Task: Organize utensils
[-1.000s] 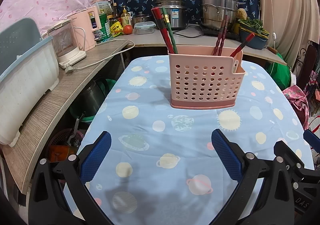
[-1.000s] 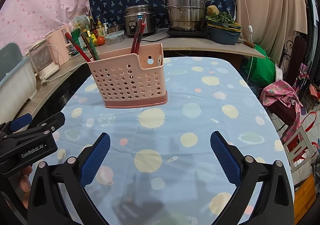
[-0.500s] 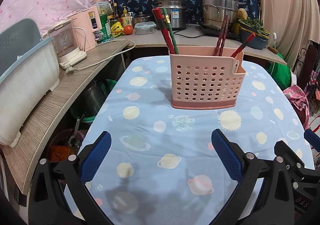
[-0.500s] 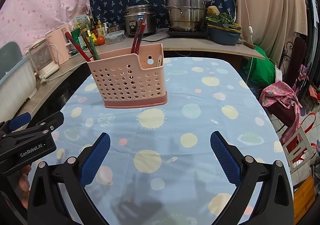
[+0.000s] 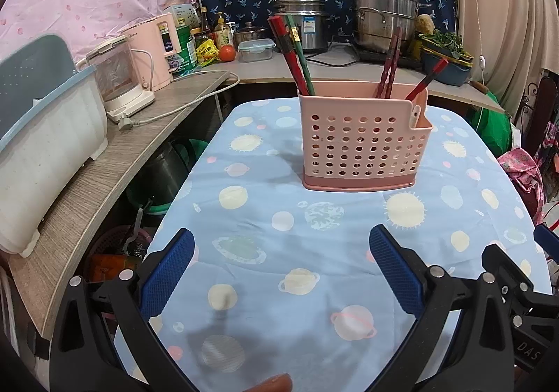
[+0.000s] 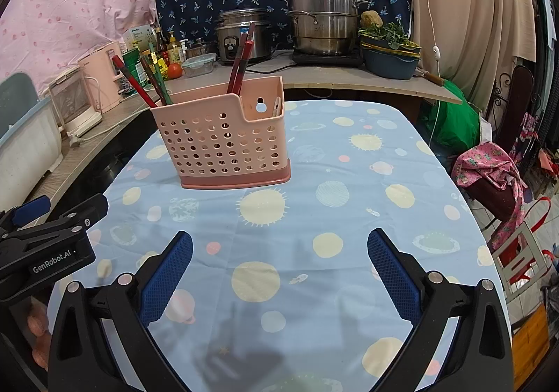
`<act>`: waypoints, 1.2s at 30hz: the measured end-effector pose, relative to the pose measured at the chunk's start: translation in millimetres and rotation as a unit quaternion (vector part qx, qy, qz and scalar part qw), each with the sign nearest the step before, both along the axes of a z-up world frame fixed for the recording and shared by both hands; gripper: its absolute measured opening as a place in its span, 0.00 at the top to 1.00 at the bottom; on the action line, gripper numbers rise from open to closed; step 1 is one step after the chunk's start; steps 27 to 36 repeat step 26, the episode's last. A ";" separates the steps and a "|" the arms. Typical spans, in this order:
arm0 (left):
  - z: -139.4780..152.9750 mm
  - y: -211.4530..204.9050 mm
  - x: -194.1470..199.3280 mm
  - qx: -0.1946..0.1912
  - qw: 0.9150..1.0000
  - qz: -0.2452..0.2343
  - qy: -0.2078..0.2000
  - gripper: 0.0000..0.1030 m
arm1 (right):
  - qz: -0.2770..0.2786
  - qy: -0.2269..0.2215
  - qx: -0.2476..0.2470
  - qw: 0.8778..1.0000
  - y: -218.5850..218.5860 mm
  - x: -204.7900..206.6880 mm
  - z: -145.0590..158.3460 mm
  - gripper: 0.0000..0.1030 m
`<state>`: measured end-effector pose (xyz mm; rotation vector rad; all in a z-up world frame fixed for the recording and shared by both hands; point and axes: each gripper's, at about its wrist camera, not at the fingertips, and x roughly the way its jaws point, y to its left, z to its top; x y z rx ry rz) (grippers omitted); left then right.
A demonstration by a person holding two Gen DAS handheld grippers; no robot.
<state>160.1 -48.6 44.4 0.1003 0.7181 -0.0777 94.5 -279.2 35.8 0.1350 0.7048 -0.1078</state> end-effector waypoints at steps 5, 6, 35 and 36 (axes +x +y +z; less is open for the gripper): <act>-1.4 0.2 0.3 -0.007 1.000 0.000 0.007 0.07 | 0.000 0.000 0.000 1.000 -0.1 -0.1 -0.2 0.06; -1.5 1.8 0.8 -0.009 1.000 0.001 0.007 0.07 | 0.000 0.000 -0.001 1.000 0.0 0.0 -0.2 0.06; -1.8 1.9 1.7 -0.007 1.000 0.009 0.002 0.07 | -0.004 0.002 0.000 1.000 -1.5 -1.2 -3.2 0.06; -1.8 1.9 1.7 -0.007 1.000 0.009 0.002 0.07 | -0.004 0.002 0.000 1.000 -1.5 -1.2 -3.2 0.06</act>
